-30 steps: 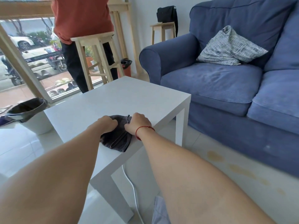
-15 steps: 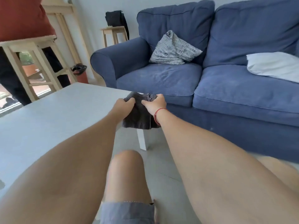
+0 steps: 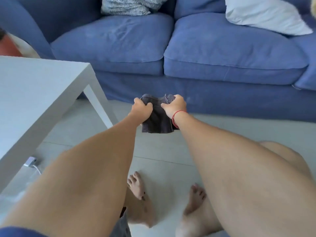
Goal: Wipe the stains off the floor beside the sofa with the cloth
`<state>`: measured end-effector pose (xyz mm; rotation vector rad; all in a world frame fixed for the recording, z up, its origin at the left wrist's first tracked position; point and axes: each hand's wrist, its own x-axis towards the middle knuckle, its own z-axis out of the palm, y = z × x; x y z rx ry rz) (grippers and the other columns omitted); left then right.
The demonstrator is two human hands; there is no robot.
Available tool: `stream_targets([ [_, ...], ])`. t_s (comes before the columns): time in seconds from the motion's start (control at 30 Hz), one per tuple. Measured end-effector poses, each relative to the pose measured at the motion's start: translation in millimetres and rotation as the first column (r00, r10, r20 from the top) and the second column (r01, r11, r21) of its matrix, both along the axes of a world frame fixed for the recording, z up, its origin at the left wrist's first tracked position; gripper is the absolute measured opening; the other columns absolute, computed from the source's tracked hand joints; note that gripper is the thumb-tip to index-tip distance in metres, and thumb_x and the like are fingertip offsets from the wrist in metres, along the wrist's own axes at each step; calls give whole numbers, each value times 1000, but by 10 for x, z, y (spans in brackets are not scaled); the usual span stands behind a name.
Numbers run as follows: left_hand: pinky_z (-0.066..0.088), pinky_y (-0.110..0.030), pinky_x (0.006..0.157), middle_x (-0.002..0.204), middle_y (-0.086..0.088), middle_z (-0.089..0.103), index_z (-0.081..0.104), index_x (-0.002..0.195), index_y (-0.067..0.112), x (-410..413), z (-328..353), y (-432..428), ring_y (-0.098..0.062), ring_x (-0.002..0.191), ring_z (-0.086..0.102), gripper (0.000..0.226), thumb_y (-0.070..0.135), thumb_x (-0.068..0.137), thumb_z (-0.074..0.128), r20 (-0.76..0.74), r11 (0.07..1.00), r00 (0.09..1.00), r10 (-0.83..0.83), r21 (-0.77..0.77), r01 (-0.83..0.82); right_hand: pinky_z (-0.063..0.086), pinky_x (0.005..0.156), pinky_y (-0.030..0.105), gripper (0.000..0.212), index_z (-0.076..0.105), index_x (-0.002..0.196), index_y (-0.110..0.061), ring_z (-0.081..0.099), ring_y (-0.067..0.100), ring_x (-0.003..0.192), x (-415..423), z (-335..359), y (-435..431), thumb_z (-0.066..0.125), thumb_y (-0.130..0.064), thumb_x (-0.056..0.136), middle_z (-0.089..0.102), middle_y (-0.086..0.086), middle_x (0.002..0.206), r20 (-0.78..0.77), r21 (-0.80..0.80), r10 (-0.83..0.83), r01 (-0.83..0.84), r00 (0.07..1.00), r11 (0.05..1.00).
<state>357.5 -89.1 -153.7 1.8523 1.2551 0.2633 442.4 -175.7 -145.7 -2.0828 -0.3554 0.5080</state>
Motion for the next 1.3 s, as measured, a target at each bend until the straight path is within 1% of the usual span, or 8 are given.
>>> stream_targets([
  [0.3,44,-42,95,128,-23,48,31,129,-3,259,-1327,50,-37,115,50,45,23,94,46,-139,982,989,-55,-184,29,48,85,33,35,57,110,-5,63,33,103,132,-1444,92,71,-18,81,64,15,116,-160,-171,-30,3,987,985],
  [0.43,44,-40,81,120,-23,52,34,115,2,280,-1819,93,-36,105,53,32,25,95,43,-220,976,971,-98,-213,50,50,81,35,29,55,106,-5,64,35,99,166,-1887,156,69,-17,83,65,16,112,-181,-216,-59,19,982,976],
  [0.5,42,-37,76,117,-21,53,33,110,5,292,-2041,149,-32,94,52,28,26,95,43,-236,968,968,-89,-251,28,52,85,37,32,53,112,-6,63,34,103,209,-2082,185,66,-13,84,63,15,116,-219,-213,-97,49,971,976],
  [0.6,43,-38,82,124,-21,51,28,130,4,247,-2372,264,-32,100,52,49,34,94,43,-267,964,962,-64,-267,-10,45,97,39,57,40,135,-8,53,33,120,273,-2377,181,66,-18,85,48,13,137,-163,-322,-146,87,976,943],
  [0.77,30,-48,106,148,-17,30,20,145,6,73,-2859,556,-35,135,28,63,36,95,42,-350,999,936,-35,25,47,20,116,44,68,25,147,-9,20,27,145,207,-2886,106,53,-35,91,12,13,160,191,-553,310,-158,931,818],
  [0.9,7,-47,116,159,-13,-3,5,151,16,113,-3161,901,-27,146,-3,72,45,94,37,-435,984,897,-76,114,139,2,120,46,71,14,152,-14,2,24,149,74,-3258,184,41,-45,94,1,8,162,199,-597,584,-375,787,709],
  [1.1,-17,-47,112,155,-3,-28,-13,147,37,235,-3462,1058,-23,141,-26,69,57,91,22,-529,988,842,-110,31,149,9,119,47,61,26,149,-26,17,24,148,78,-3597,224,36,-51,94,21,2,160,310,-622,638,-358,705,697],
  [1.3,-21,-46,110,152,0,-35,-21,144,39,227,-3483,1092,-21,138,-34,68,56,91,18,-536,986,830,-154,-31,163,9,119,45,50,32,147,-26,20,23,147,199,-3639,461,33,-39,99,25,-1,159,358,-614,605,-309,712,726],
])
